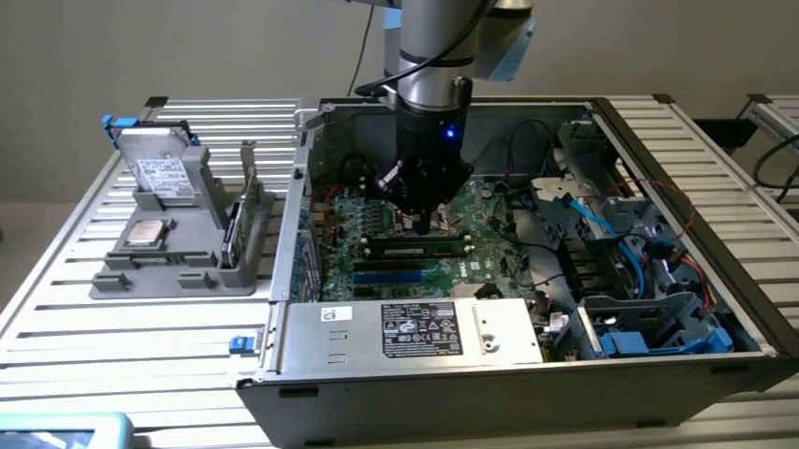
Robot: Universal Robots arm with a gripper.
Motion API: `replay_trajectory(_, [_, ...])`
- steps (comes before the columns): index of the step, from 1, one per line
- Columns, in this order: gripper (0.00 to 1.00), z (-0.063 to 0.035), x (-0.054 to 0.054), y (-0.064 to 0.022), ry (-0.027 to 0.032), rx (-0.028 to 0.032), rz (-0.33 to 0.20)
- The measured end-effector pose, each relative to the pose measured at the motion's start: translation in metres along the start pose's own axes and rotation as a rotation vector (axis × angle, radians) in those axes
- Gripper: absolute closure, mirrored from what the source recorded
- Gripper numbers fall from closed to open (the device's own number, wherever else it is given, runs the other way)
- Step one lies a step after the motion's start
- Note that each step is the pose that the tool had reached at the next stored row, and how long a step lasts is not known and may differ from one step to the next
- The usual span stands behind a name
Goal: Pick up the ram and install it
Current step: 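Press down the ram until it locks into place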
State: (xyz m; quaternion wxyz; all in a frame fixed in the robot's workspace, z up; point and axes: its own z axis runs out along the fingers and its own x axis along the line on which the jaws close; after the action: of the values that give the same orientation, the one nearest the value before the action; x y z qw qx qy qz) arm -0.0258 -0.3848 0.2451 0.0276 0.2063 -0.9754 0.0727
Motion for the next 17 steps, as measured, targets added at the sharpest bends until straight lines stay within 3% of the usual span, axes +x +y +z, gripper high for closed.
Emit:
replay_trajectory(7, [0.89,-0.0005,0.0000,-0.0001,0.0003,0.0094,0.051])
replay_trajectory(14, [0.89,-0.0007,0.0000,0.0000,0.0031,0.0088,0.119])
replay_trajectory(17, [0.89,-0.0009,0.0001,-0.0001,0.0004,0.0091,0.149])
